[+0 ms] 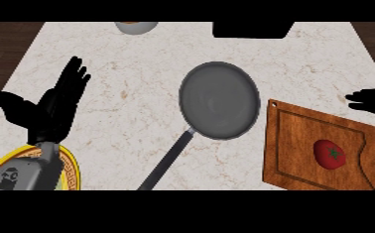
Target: Pick the tomato from the cutting board and place it in the pan
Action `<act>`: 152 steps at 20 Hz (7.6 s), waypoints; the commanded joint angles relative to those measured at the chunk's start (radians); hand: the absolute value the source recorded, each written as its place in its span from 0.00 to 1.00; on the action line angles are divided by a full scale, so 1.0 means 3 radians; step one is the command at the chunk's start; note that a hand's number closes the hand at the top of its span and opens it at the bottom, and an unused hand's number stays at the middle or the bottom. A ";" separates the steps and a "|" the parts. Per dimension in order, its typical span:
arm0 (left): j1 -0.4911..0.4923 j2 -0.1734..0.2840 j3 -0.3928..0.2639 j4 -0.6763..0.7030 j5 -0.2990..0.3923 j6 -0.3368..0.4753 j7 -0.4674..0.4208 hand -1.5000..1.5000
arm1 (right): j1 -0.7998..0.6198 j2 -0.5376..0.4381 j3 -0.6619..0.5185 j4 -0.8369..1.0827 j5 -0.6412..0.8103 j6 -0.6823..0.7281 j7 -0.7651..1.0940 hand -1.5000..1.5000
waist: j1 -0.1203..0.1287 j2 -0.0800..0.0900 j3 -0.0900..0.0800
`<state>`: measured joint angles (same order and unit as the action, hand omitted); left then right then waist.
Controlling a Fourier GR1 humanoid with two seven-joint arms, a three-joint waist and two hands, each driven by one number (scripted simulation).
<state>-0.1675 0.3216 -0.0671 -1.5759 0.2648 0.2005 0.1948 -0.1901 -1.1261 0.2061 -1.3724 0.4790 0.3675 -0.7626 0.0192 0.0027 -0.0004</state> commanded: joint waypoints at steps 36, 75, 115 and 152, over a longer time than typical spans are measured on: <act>-0.0013 -0.0276 0.0359 -0.0041 -0.0300 -0.0311 0.0099 0.50 | 0.0454 0.1197 -0.0115 -0.0684 0.2033 -0.0008 0.0592 0.00 | -0.0056 -0.0008 0.0002; 0.0056 -0.0485 0.0498 -0.0070 -0.0453 -0.0479 0.0167 0.50 | -0.0191 0.2899 -0.0512 0.0271 0.2661 -0.0034 0.1239 1.00 | -0.0043 -0.0028 -0.0010; -0.0257 -0.0566 0.0346 0.0147 -0.0593 -0.0458 0.0133 0.50 | -0.2544 0.3752 0.0007 0.0637 0.3718 -0.0933 0.7497 1.00 | 0.0186 0.0012 -0.0002; -0.0051 -0.0479 0.0591 0.0003 -0.0472 -0.0449 0.0187 0.50 | -0.0491 0.3752 0.0044 -0.0063 0.2783 -0.4253 0.6705 0.00 | -0.0073 -0.0054 0.0008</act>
<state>-0.1920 0.1722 0.0961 -1.5605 0.1102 0.0662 0.2398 -0.4060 -0.0075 0.1805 -1.2829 1.3265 -0.6955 1.0774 0.0039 -0.0056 0.0017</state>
